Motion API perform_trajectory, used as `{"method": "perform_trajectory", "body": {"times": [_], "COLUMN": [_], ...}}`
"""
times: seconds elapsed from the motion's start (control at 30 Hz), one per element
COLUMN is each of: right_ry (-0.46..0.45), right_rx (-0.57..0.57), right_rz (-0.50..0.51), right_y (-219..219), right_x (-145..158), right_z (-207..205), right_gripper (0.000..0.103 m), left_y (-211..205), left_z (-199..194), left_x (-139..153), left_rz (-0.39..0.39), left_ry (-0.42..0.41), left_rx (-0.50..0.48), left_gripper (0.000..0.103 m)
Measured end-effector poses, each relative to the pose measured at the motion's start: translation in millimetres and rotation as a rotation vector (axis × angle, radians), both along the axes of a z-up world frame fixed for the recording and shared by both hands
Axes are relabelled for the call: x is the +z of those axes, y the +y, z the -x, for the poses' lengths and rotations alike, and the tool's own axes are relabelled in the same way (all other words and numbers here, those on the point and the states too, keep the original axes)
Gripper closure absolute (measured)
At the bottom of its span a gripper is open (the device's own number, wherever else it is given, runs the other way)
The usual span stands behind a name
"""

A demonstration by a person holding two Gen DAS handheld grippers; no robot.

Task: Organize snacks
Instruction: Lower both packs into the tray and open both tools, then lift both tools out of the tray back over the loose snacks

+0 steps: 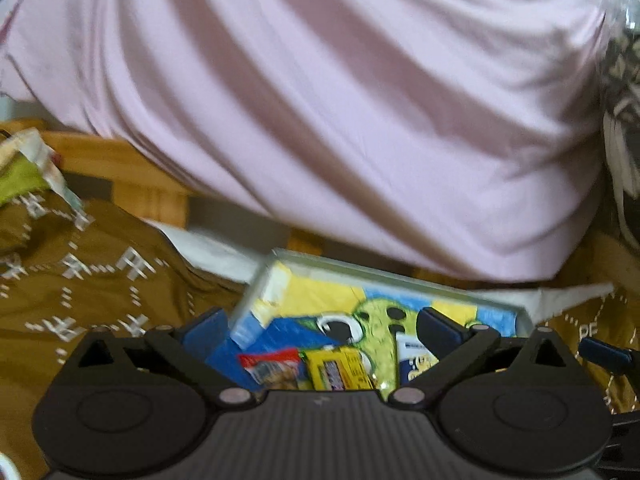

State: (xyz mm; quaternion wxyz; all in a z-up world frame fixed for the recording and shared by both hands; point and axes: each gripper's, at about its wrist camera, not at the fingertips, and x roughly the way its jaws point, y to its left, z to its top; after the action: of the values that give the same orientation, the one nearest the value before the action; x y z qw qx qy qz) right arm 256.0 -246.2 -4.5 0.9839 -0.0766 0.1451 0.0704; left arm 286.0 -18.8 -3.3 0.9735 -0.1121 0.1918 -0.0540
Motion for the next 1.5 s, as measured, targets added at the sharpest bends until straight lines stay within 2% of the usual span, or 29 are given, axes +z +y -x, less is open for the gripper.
{"method": "perform_trajectory", "body": {"times": [0.17,0.37,0.63,0.87,1.1,1.3,1.5], "right_ry": [-0.06,-0.122,-0.179,-0.16,-0.159,-0.112,-0.046], "right_rx": [0.011,0.036,0.082,0.11,0.111,0.111,0.106], "right_rz": [-0.02,-0.044,-0.018,-0.02,-0.004,-0.017,-0.016], "right_y": [1,10,25,33,39,43,48], "right_x": [21,40,53,54,54,47,38], "right_z": [28,64,117,158,195,222,238], "right_gripper": [0.001,0.001,0.001,0.001,0.001,0.001,0.001], "left_y": [9,21,38,51,53,53,58], "left_z": [33,86,139,180,216,244,263], "left_x": [21,31,33,26,29,27,17], "left_rz": [-0.015,-0.023,-0.029,-0.054,-0.064,-0.087,-0.113], "left_ry": [-0.045,-0.107,-0.092,-0.053,-0.055,-0.058,-0.018], "left_rx": [0.036,0.085,0.132,0.141,0.123,0.107,0.121], "left_gripper": [0.0,0.0,0.0,0.0,0.0,0.0,0.0]}}
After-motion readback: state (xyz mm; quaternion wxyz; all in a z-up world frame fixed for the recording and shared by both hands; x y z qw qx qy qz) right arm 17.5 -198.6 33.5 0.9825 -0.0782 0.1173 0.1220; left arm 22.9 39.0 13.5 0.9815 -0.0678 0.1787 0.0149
